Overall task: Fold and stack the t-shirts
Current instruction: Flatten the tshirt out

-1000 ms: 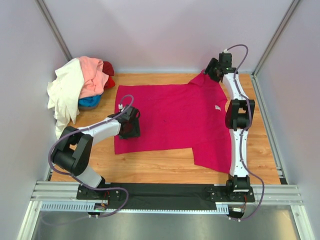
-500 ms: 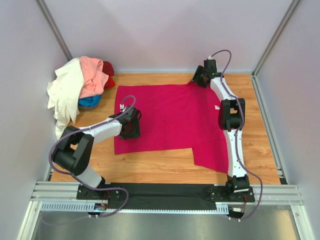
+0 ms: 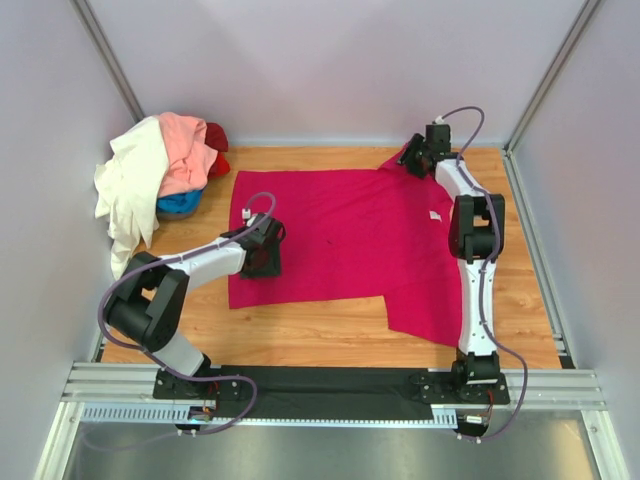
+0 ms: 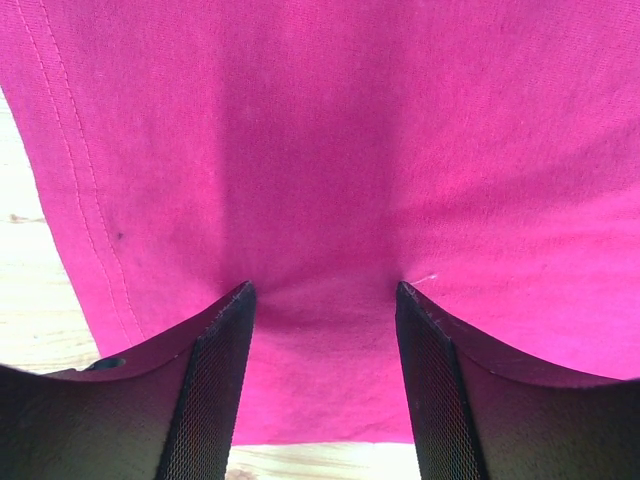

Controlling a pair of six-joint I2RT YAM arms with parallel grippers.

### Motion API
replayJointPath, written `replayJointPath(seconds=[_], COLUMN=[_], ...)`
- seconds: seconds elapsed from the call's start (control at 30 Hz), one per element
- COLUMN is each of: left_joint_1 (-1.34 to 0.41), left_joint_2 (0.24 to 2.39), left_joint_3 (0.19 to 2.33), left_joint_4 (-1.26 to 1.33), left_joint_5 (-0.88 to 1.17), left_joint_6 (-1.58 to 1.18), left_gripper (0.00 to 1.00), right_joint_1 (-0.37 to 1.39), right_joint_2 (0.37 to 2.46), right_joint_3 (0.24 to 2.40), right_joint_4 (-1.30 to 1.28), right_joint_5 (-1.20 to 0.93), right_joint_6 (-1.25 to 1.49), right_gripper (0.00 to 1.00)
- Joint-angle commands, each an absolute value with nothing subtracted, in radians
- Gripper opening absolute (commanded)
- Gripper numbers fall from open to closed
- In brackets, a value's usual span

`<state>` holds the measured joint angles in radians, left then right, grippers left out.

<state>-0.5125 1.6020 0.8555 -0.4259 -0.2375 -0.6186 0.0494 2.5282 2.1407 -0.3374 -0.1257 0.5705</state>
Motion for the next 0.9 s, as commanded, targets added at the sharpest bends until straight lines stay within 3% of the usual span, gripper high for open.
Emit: replayJointPath(seconds=[0.0,0.63,0.87], left_joint_1=[-0.522,-0.546,-0.552], left_joint_2=[1.698,1.724,1.73], left_joint_3=[0.782,0.802,0.807], left_joint_4=[-0.423,-0.436,-0.437], left_joint_5=[-0.152,-0.169,-0.173], left_joint_6=[-0.641,-0.635,-0.635], left_gripper=[0.65,0.62,0.61], right_joint_1=[0.031,0.032,0.032], right_joint_2=[2.468,2.586,2.565], right_joint_3=[2.129,2.249,2.192], right_joint_4=[-0.276,-0.353,-0.331], right_joint_5=[-0.175,-0.126,-0.064], right_joint_6=[0.613,0.589,0.581], right_gripper=[0.51,0.46,0.46])
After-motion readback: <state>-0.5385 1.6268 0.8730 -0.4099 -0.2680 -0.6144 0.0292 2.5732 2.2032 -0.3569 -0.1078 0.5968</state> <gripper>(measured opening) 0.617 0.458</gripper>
